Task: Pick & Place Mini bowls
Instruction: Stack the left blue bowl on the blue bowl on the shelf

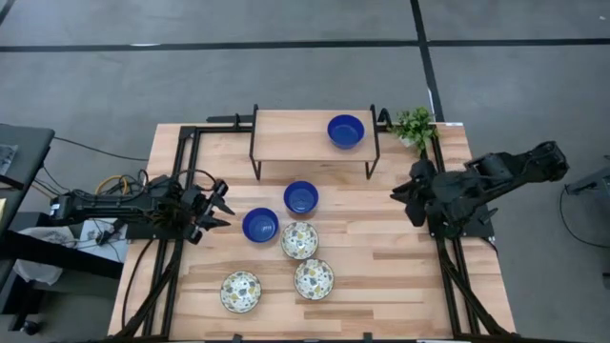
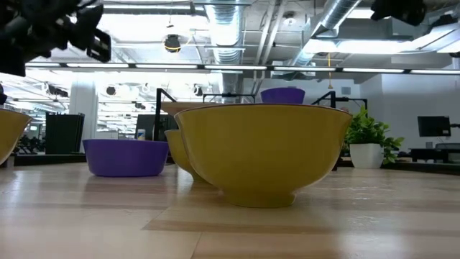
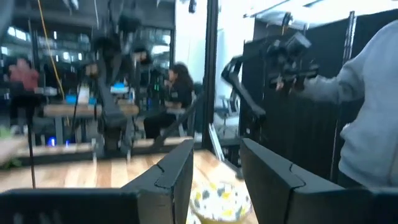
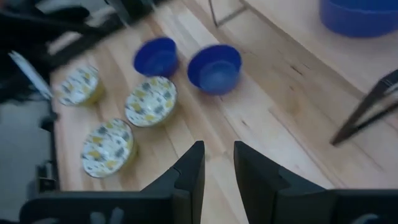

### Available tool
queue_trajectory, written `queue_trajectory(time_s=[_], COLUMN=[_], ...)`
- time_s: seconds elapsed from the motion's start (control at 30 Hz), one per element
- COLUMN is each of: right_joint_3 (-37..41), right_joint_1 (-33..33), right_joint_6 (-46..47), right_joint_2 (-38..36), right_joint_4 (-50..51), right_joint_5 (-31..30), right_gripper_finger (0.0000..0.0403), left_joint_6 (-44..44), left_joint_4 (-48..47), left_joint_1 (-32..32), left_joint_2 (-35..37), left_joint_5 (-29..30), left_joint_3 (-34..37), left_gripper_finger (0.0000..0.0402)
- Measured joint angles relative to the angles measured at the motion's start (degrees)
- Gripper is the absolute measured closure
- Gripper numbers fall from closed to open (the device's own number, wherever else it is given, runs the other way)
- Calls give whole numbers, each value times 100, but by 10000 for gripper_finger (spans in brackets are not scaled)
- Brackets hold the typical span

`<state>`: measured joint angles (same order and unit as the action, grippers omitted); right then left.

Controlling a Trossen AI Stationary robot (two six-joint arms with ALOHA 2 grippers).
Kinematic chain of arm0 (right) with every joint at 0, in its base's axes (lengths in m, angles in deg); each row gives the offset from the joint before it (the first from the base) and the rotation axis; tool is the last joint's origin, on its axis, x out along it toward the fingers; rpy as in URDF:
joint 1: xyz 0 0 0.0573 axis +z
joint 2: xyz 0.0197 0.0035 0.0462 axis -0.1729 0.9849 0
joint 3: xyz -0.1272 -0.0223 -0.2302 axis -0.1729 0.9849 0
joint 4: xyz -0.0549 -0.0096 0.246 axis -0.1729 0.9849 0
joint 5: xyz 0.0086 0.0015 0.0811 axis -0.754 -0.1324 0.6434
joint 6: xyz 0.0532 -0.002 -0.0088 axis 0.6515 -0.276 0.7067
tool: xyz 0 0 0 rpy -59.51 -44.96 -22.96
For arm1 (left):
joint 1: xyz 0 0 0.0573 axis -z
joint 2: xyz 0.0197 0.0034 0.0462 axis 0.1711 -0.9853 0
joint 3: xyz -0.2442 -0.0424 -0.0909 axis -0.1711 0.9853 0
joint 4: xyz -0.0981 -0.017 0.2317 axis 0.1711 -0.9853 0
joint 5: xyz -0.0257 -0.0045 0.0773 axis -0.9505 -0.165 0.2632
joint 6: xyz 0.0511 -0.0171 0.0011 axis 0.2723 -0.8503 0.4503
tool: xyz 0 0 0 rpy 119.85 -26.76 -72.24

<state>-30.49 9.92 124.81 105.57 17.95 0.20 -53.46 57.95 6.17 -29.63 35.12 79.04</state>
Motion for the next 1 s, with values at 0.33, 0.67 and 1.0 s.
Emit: queue_trajectory(time_s=[0.33,0.67,1.0], right_joint_3=[1426,2503,3577], right_joint_1=[0,0,0], right_joint_6=[-508,-751,-829], right_joint_2=[-1671,-2979,-3796], right_joint_4=[-1526,-2457,-3223], right_joint_5=[15,7,0], right_gripper_finger=[328,328,327], left_joint_6=[20,-565,-1246], left_joint_4=[799,801,804], left_joint_1=[0,0,-2], left_joint_2=[0,-1,-892], left_joint_5=[-1,670,812], left_joint_3=[-2,-9,-786], left_gripper_finger=[270,270,270])
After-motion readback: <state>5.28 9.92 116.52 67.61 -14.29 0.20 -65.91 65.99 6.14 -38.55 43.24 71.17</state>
